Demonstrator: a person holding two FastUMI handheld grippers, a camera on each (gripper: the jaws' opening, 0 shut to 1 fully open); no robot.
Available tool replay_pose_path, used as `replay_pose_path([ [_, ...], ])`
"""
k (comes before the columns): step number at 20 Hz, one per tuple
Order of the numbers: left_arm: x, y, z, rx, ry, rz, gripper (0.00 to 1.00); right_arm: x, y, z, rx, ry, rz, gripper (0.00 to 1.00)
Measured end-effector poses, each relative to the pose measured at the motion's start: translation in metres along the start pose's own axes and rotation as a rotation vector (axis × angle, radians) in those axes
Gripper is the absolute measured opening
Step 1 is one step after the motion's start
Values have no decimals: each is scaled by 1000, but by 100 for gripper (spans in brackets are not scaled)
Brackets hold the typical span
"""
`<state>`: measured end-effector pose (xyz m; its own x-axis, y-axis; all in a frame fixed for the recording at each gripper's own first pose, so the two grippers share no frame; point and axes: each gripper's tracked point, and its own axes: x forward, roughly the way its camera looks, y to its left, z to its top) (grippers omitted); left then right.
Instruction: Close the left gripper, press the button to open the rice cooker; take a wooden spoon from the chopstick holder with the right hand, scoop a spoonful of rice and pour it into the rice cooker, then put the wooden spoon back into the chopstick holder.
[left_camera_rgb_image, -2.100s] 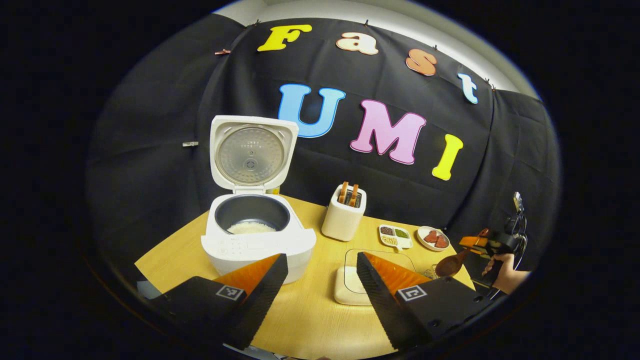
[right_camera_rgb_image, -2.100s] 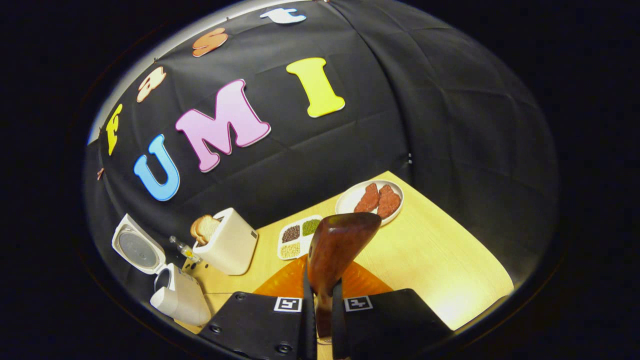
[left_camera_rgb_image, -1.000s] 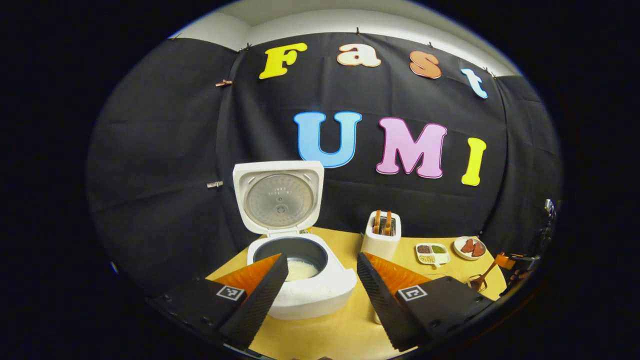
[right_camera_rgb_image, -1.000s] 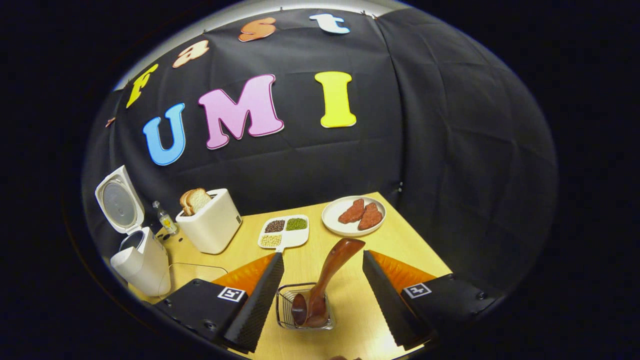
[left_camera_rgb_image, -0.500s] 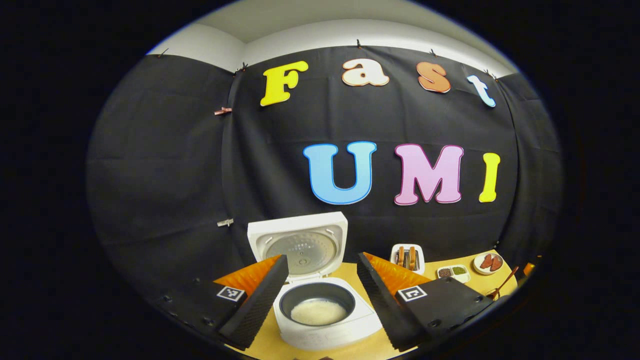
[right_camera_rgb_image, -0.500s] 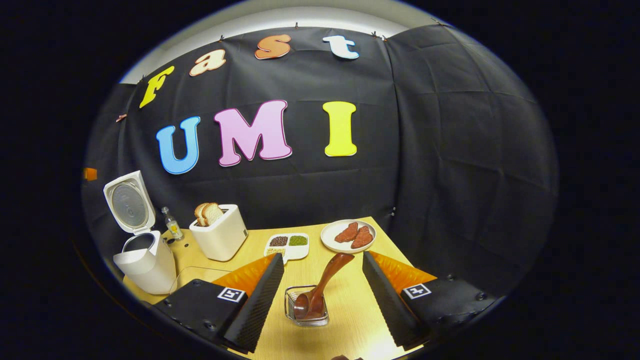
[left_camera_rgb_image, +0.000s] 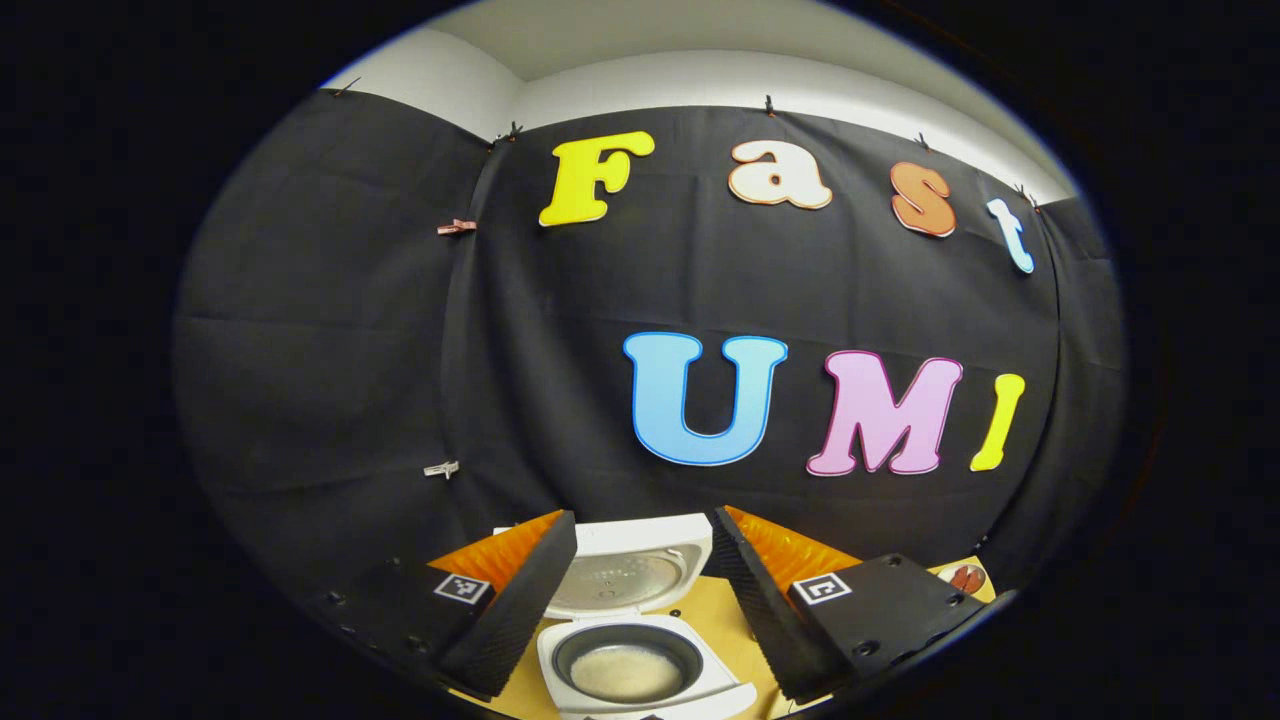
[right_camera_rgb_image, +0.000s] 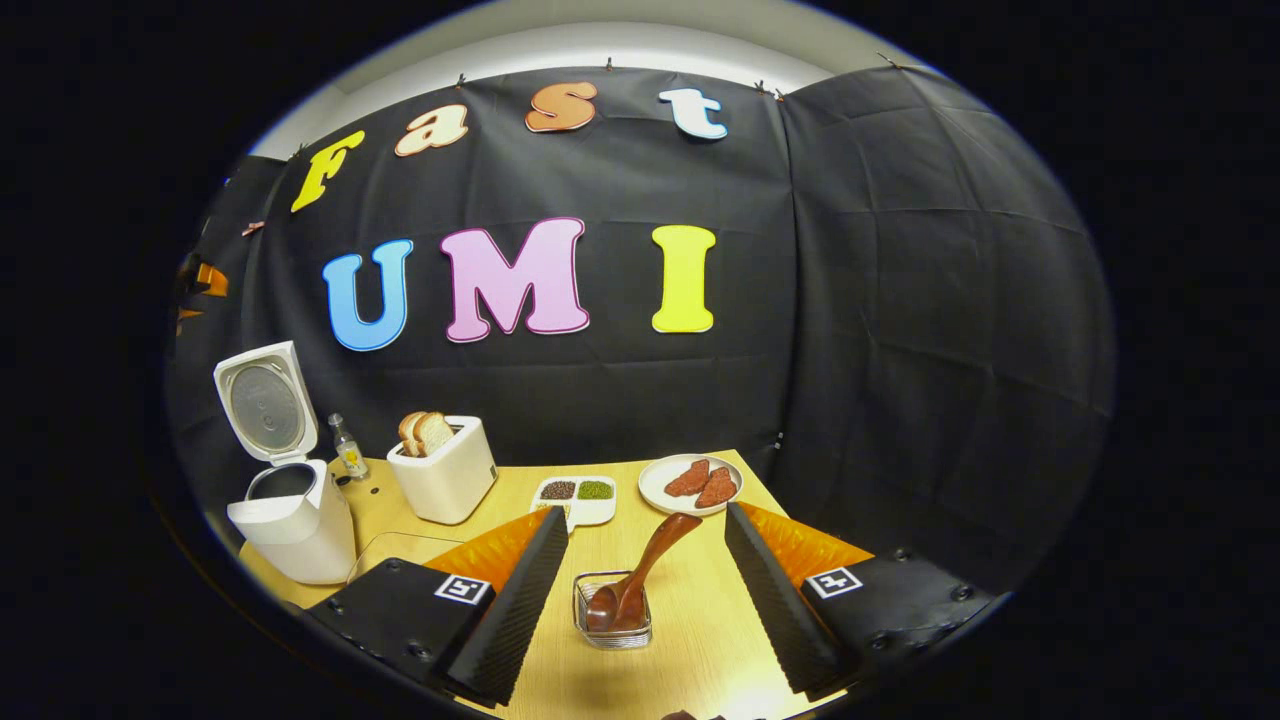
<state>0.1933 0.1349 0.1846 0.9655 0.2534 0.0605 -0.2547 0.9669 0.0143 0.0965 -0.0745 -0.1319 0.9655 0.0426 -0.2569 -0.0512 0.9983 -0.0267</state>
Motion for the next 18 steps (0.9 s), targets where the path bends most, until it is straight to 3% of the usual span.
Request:
replay_pose_path([
  [3, 39, 16, -1, -61, 44, 6, 94, -9, 1, 5, -8, -9, -11, 98],
  [7, 96, 33, -18, -29, 116, 21, 94, -23, -1, 8, -11, -20, -49, 98],
  [11, 142, 36, -51, -70, 216, 43, 94, -40, -2, -5, -11, -6, -90, 98],
  [18, 174, 45, -94, 22, 352, 135, 95, -51, -3, -19, 1, 19, -113, 99],
])
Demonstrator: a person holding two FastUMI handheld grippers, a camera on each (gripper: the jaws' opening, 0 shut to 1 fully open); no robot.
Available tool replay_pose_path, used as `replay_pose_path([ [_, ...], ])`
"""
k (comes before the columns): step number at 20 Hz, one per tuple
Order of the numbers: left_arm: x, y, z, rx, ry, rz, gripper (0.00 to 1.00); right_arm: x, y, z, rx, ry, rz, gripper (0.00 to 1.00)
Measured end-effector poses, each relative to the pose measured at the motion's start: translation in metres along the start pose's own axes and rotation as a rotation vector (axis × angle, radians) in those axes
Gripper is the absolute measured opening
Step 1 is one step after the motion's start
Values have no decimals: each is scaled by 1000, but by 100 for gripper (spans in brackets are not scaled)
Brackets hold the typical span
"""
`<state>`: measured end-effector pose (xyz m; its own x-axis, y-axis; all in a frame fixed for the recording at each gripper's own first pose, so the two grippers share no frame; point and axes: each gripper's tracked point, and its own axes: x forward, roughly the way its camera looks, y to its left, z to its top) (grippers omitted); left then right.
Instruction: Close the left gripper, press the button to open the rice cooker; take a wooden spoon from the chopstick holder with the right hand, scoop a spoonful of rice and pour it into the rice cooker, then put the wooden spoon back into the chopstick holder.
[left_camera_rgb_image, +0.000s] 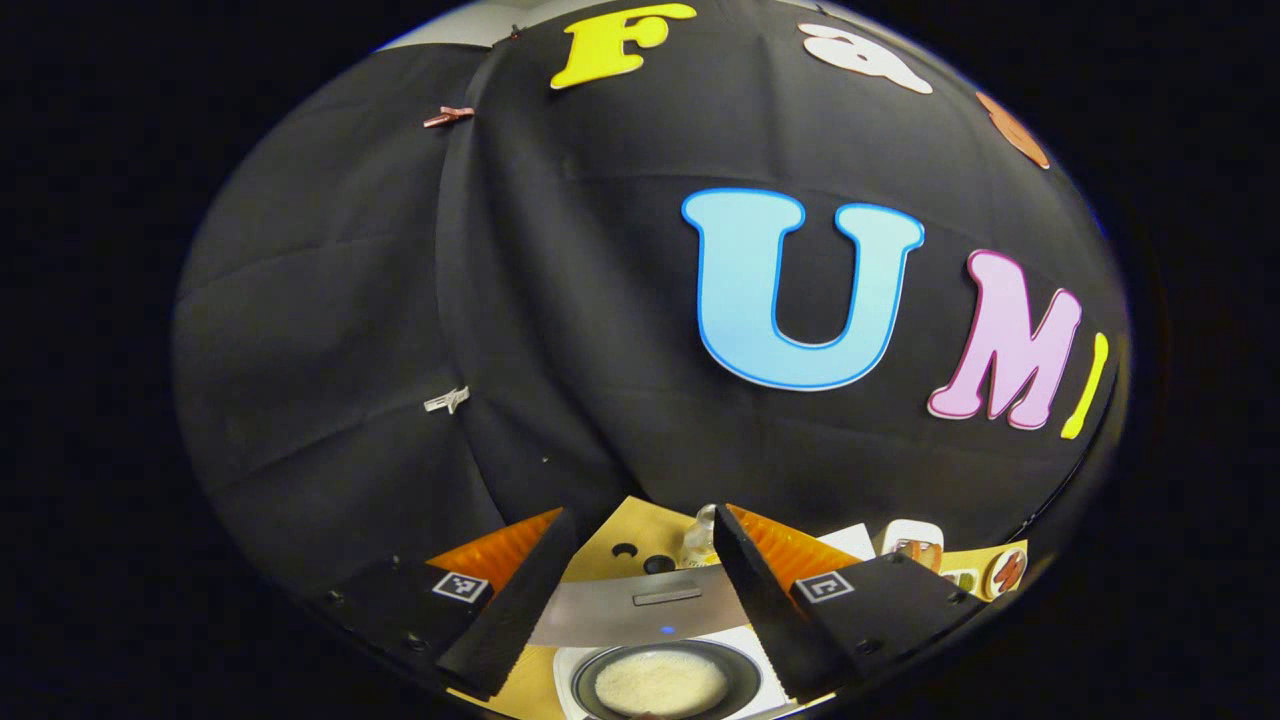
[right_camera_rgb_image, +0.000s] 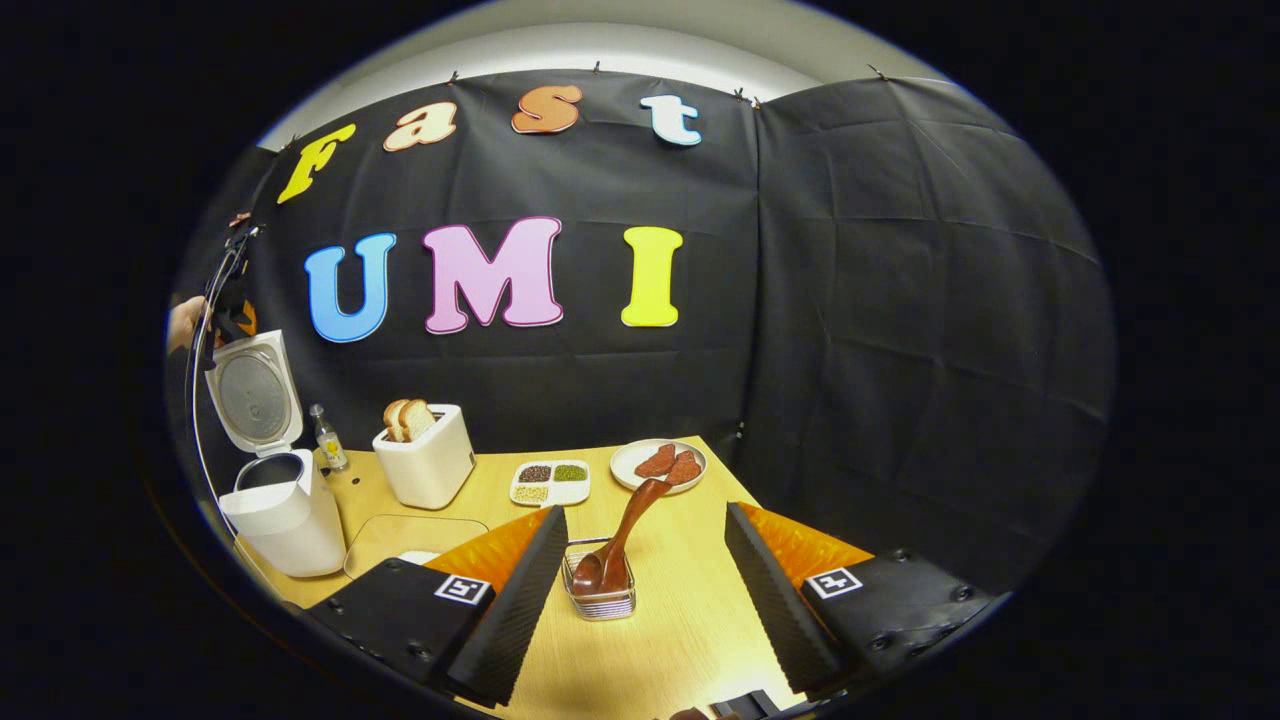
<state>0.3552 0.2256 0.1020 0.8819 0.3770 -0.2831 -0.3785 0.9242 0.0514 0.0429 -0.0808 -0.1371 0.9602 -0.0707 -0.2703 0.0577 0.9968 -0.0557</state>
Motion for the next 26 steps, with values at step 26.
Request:
replay_pose_path([
  [26, -113, -43, -251, -23, 281, 14, 98, 21, 34, -47, -5, 127, 279, 99],
])
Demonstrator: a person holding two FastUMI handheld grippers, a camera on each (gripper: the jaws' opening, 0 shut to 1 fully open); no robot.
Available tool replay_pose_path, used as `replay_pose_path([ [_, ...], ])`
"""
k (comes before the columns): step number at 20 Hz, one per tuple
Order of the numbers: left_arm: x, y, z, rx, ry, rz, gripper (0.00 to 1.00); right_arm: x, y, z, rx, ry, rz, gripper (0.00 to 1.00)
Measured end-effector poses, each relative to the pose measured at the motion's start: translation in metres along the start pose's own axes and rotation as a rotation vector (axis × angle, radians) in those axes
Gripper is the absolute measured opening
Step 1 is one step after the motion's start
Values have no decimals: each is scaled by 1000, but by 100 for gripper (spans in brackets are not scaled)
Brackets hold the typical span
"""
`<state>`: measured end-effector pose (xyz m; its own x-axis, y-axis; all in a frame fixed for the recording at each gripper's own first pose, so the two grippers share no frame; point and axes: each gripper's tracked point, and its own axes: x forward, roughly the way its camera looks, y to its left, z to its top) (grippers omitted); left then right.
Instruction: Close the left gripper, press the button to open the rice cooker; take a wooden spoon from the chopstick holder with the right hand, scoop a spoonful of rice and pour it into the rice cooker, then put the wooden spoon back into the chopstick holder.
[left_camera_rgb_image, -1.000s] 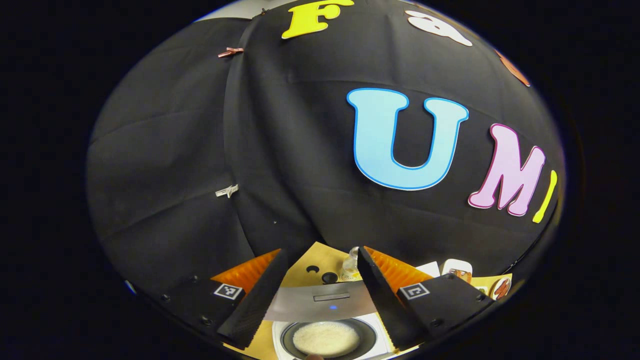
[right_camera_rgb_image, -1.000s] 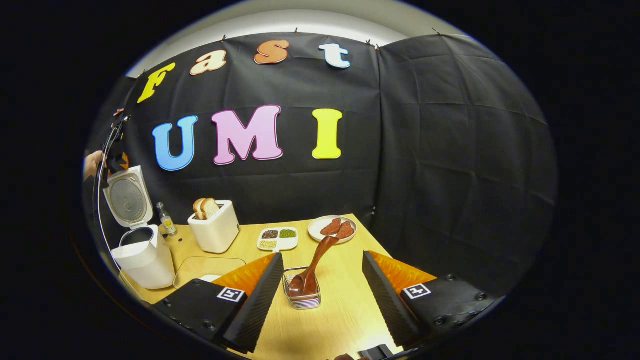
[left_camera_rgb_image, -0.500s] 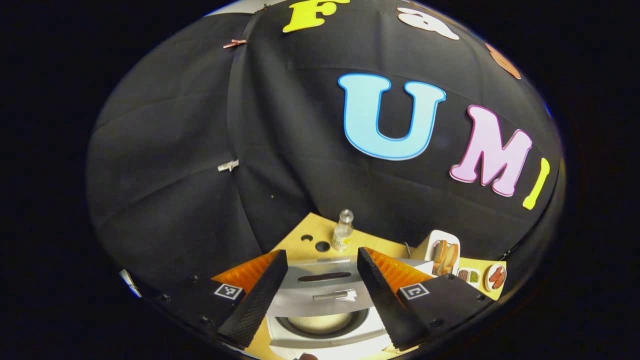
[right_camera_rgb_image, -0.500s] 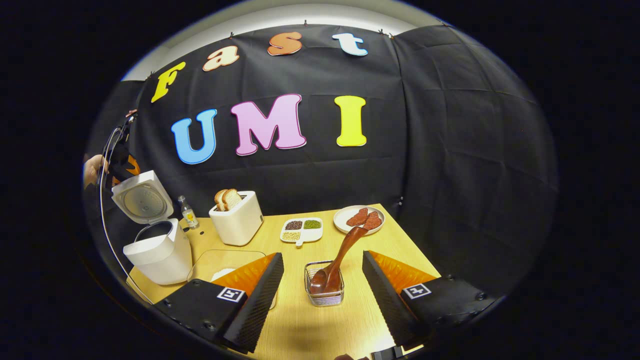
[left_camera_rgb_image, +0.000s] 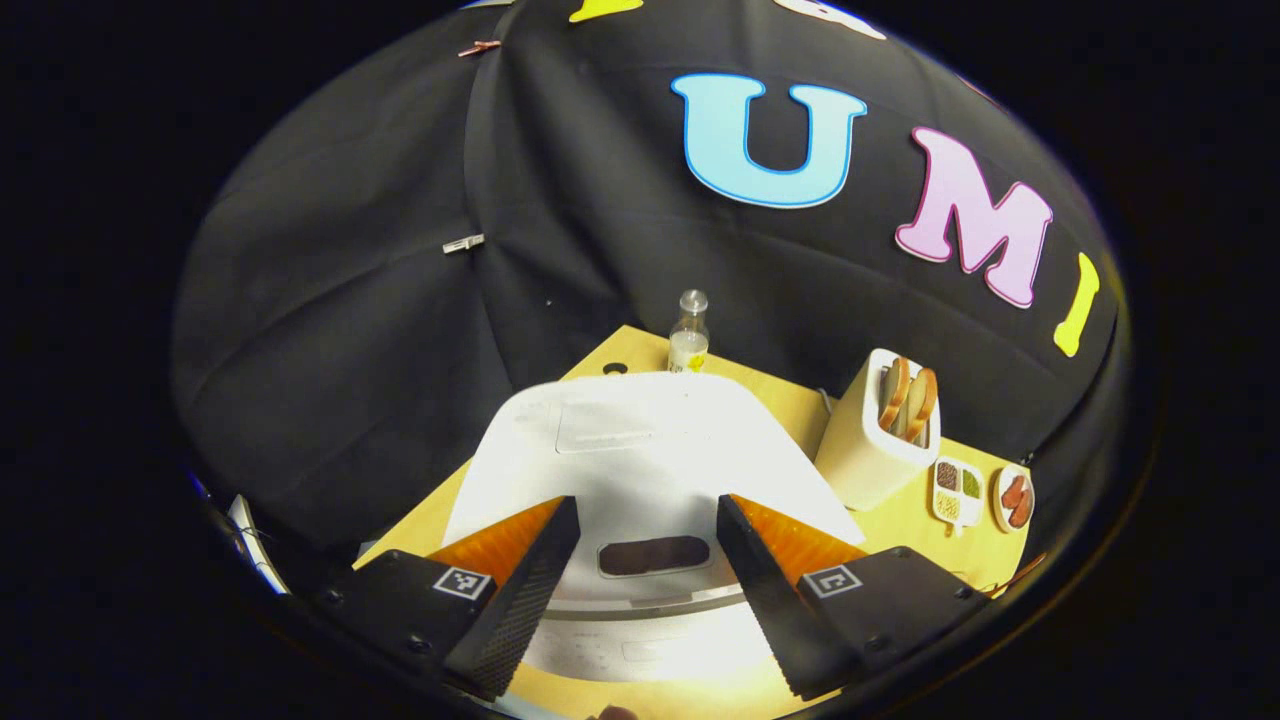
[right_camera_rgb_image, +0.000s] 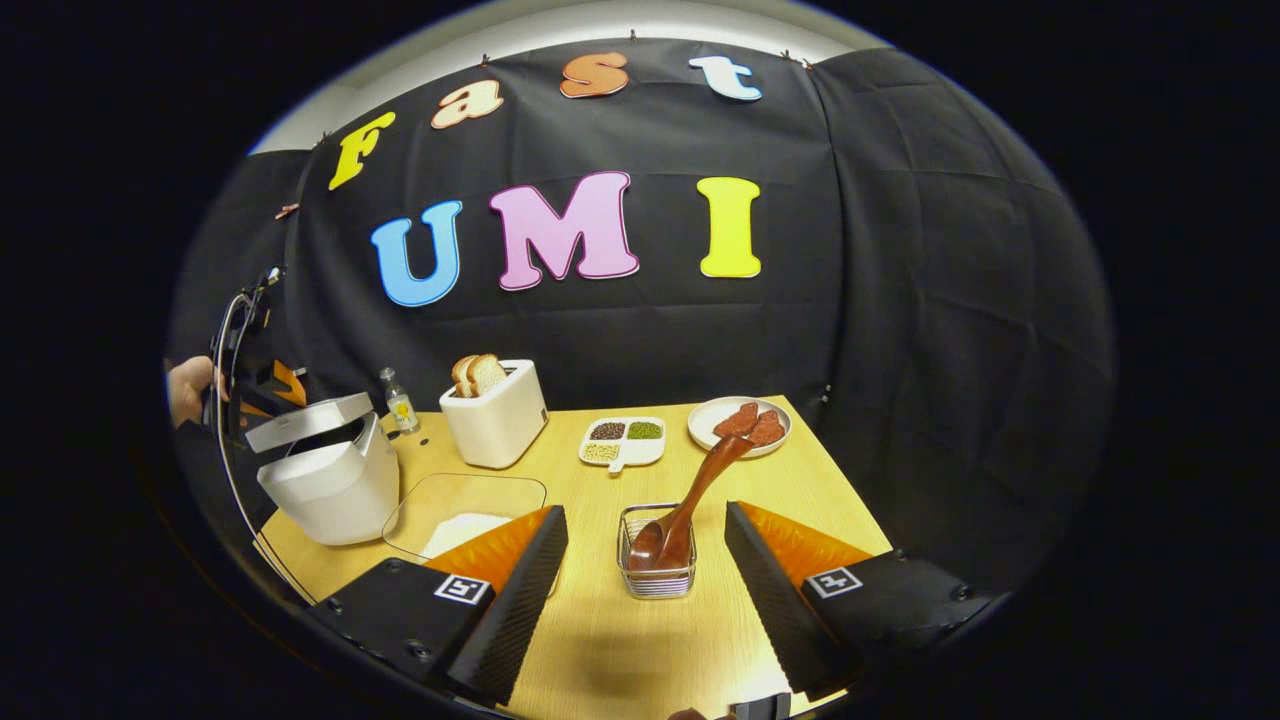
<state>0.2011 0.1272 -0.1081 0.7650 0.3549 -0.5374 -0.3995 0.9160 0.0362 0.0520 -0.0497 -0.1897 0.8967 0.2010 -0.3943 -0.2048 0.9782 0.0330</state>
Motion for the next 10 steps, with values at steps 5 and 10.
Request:
replay_pose_path([
  [5, 14, 2, -25, -5, 14, 21, 99, 0, -2, -3, -8, 14, 20, 98],
  [10, 21, 2, -34, 3, 2, 32, 100, 5, -11, -7, 0, 28, 33, 98],
])
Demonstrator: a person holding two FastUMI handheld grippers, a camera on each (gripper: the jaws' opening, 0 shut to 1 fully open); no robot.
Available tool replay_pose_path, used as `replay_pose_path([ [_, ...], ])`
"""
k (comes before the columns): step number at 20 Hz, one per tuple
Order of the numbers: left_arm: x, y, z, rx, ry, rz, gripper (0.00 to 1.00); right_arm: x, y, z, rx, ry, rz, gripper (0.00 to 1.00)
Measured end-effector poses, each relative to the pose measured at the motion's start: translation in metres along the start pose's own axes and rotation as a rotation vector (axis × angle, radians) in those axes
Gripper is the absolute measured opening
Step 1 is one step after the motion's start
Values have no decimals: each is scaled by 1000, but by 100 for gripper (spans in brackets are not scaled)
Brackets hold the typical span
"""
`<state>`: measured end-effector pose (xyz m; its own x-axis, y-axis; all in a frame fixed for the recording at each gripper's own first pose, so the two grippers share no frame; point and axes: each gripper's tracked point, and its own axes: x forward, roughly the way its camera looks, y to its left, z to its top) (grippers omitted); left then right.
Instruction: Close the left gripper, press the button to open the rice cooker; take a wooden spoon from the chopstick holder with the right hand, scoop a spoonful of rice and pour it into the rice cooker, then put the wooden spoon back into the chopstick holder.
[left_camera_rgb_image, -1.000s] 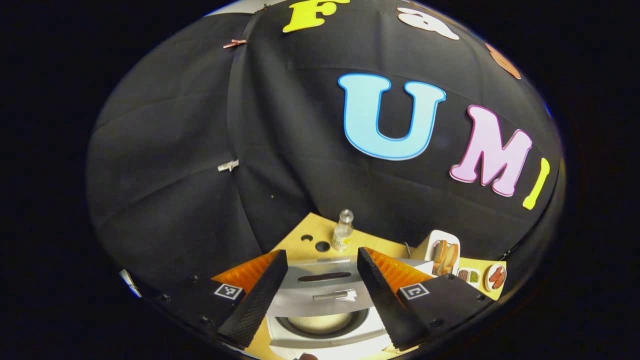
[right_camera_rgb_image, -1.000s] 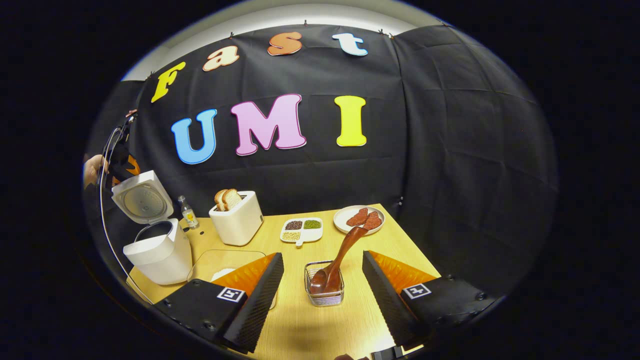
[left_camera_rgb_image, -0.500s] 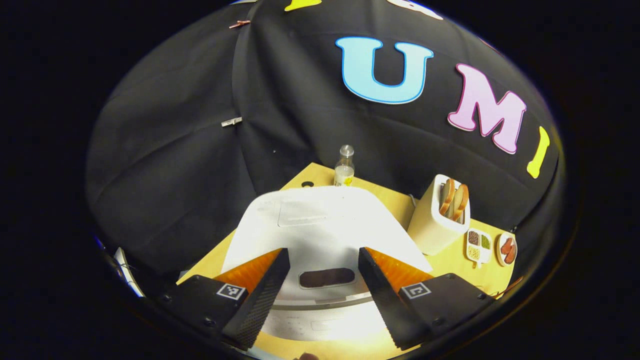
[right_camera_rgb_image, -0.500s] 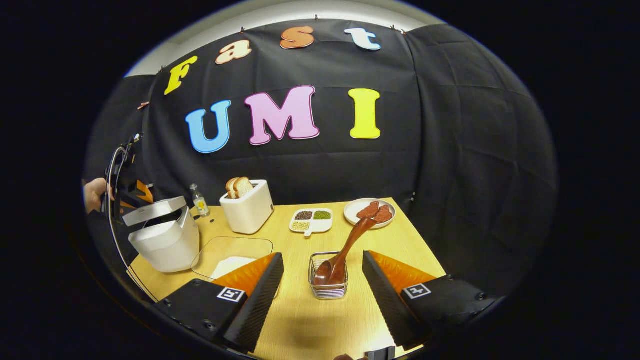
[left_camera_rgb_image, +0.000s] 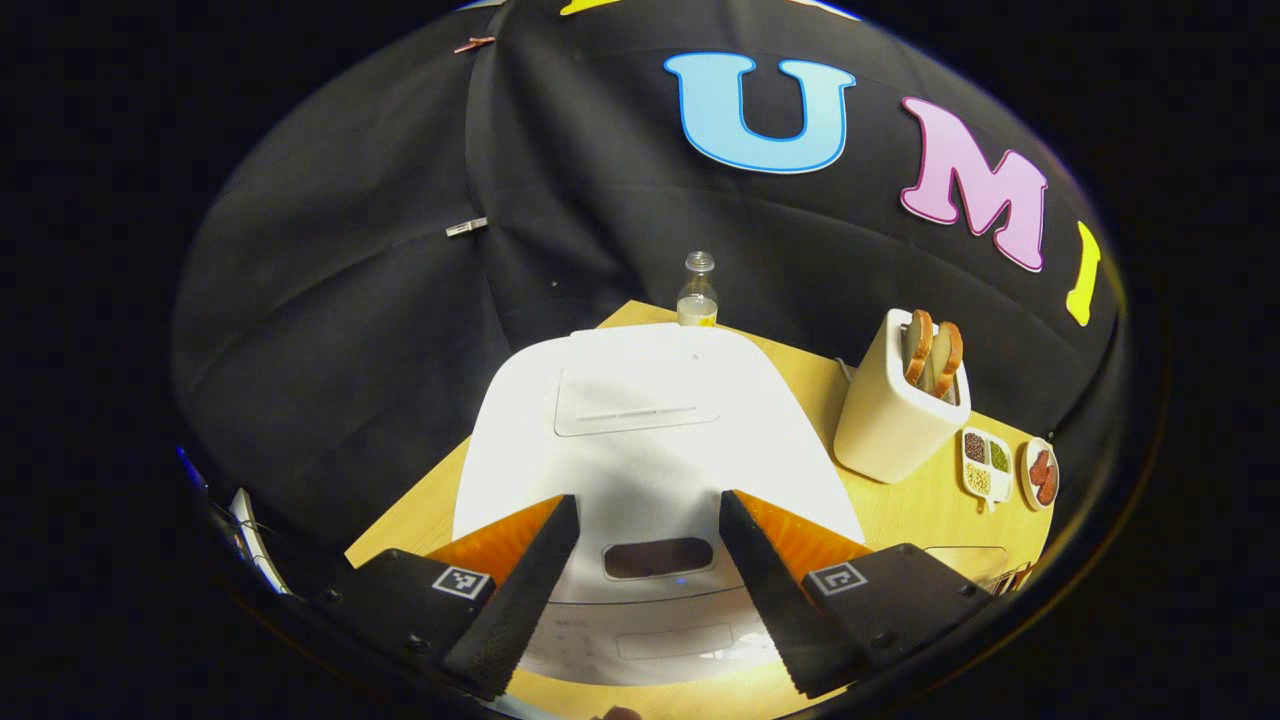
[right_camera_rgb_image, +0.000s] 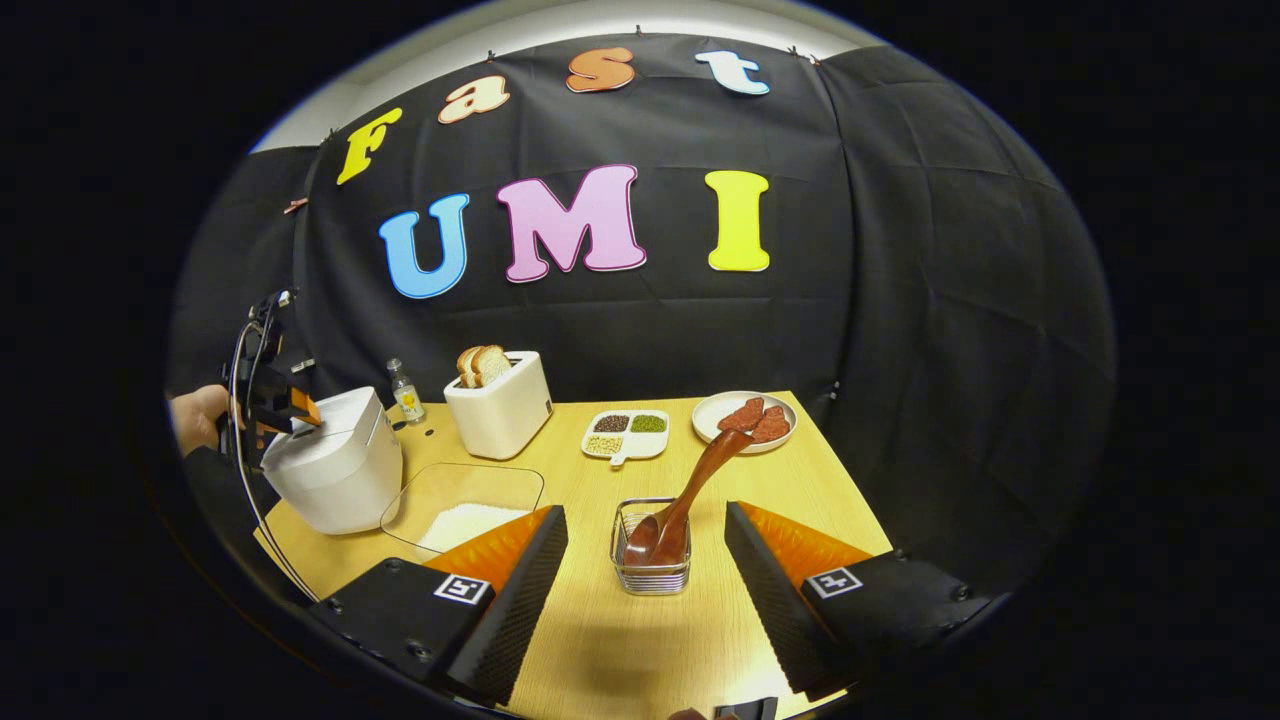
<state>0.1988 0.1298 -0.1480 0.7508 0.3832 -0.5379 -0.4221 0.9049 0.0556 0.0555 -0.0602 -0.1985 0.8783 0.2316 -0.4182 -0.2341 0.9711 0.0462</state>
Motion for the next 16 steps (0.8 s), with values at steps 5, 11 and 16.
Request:
replay_pose_path([
  [5, 3, -7, -1, 27, -37, -6, 100, 15, -5, -13, -7, 36, 58, 98],
  [11, -18, -13, -9, 11, -74, -12, 100, 27, 0, -11, -46, 45, 117, 99],
  [16, -91, -22, -10, 88, -237, -127, 97, 4, 15, 24, -73, -47, 69, 99],
])
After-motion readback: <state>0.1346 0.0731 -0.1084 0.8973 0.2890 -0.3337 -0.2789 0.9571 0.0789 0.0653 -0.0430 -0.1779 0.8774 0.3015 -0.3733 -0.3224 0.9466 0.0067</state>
